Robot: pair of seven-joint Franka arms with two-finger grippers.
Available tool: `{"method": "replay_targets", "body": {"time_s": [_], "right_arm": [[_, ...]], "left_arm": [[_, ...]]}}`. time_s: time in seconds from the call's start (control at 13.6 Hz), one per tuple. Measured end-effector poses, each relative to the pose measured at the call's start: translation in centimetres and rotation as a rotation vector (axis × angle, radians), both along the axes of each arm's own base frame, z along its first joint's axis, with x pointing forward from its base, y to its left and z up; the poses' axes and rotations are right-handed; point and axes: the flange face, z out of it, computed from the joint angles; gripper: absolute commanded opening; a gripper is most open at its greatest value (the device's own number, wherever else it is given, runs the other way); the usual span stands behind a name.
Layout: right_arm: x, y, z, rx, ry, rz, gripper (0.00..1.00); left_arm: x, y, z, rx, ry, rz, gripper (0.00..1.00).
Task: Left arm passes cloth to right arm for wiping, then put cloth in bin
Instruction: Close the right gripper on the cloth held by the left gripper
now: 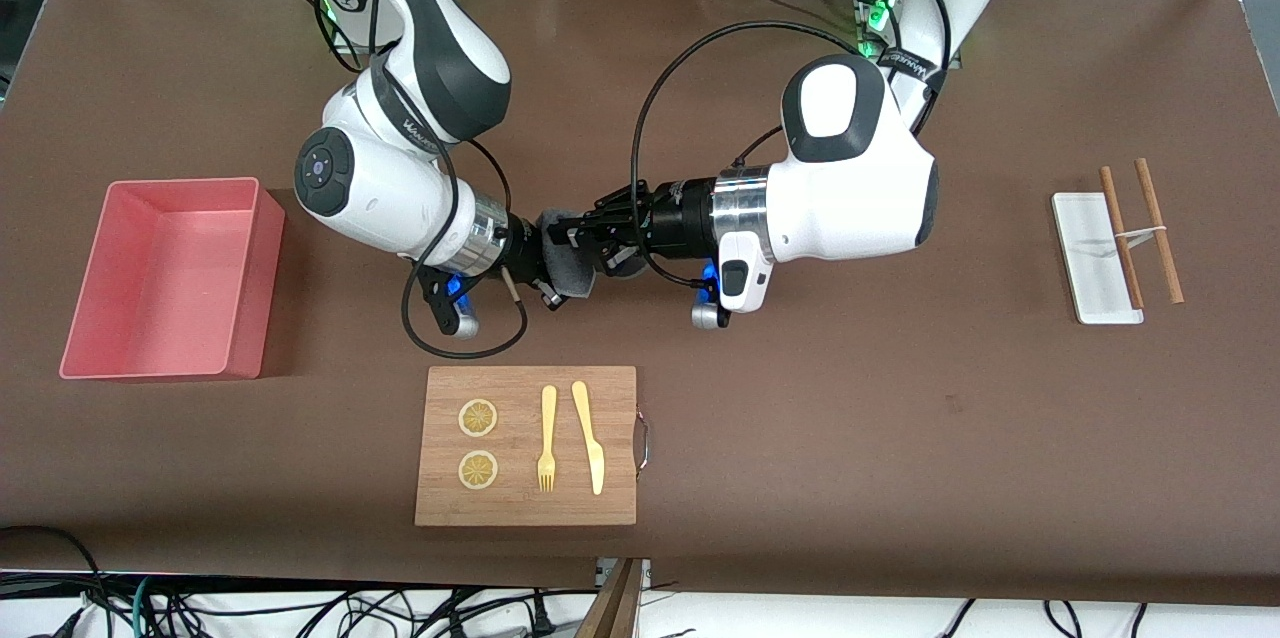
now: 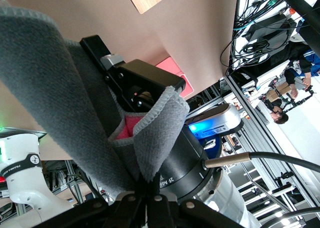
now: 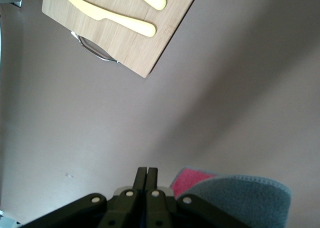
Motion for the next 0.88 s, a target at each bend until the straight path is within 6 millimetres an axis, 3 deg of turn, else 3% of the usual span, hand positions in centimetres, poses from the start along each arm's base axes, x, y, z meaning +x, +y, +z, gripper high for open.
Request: {"method": "replay_targets", "body": {"time_s": [0.73,0.81,0.88], "right_arm": [[0.08,-0.13,0.08,0.0,-0.002,-0.002,0.0],[0.07,-0.13,0.08,0.0,-0.002,-0.002,0.0],[0.07,-0.13,0.09,0.0,-0.002,-0.002,0.0]], "left_arm": [[0.02,-0.01,-0.09,0.001,0.001,0.0,0.03],[0.02,-0.01,-0.09,0.001,0.001,0.0,0.13],[0.02,-0.01,-0.09,0.001,0.001,0.0,0.43]]}}
